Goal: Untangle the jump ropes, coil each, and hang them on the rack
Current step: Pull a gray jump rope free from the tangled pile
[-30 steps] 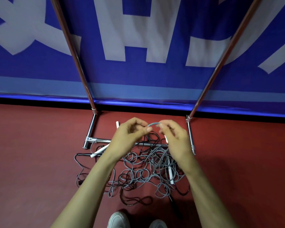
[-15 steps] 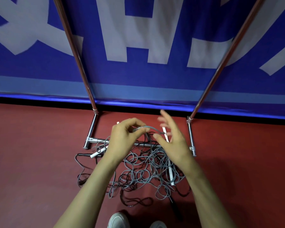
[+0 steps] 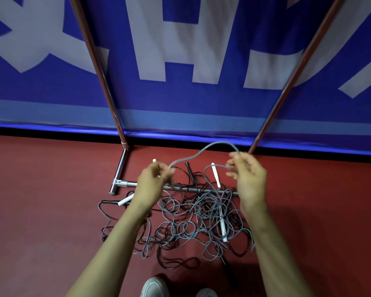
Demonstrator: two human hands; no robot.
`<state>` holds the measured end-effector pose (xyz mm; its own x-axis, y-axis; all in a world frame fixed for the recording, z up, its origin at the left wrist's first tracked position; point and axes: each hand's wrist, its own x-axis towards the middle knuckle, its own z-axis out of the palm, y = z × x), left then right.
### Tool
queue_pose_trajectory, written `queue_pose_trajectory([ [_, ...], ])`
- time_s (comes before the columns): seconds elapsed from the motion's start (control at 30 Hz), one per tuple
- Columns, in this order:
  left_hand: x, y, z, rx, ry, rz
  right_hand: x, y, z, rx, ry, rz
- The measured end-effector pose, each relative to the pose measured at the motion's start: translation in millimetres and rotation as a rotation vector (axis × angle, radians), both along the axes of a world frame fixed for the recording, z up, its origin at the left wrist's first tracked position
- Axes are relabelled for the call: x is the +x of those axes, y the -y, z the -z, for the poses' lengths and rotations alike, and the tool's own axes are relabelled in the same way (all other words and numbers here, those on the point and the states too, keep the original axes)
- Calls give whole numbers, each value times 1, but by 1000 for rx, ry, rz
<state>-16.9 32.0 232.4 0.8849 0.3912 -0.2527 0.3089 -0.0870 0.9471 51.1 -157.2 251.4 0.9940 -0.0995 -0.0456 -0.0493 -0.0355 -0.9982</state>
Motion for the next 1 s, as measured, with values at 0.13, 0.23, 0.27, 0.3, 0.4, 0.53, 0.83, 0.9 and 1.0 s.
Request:
queue_pose_trajectory([
  [0.13,3,4,-25,3,200,-102,-7,-3,16,-405,-229,-253],
  [0.23,2,15,-33,79,237,19,-14,-10,7,-404,-34,-416],
  [0.27,2,19,-34,74,242,44,-18,-13,4,-427,31,-485],
  [0.3,2,21,-35,58,251,56,-19,-14,3,-428,74,-539],
  [0.4,2,19,-36,-11,279,79,-19,-16,-1,-406,89,-535],
  [0.53,2,21,-34,-116,183,182,-18,-20,-18,39,80,-364],
  [0.83,6,11,-20,-249,50,-58,-4,-4,-16,423,-126,-29],
  [0.9,6,13,-33,-246,221,-163,-2,-4,-6,205,-218,-60],
  [1.0,5,18,-40,-41,311,-198,-5,-8,10,-298,-305,-234],
])
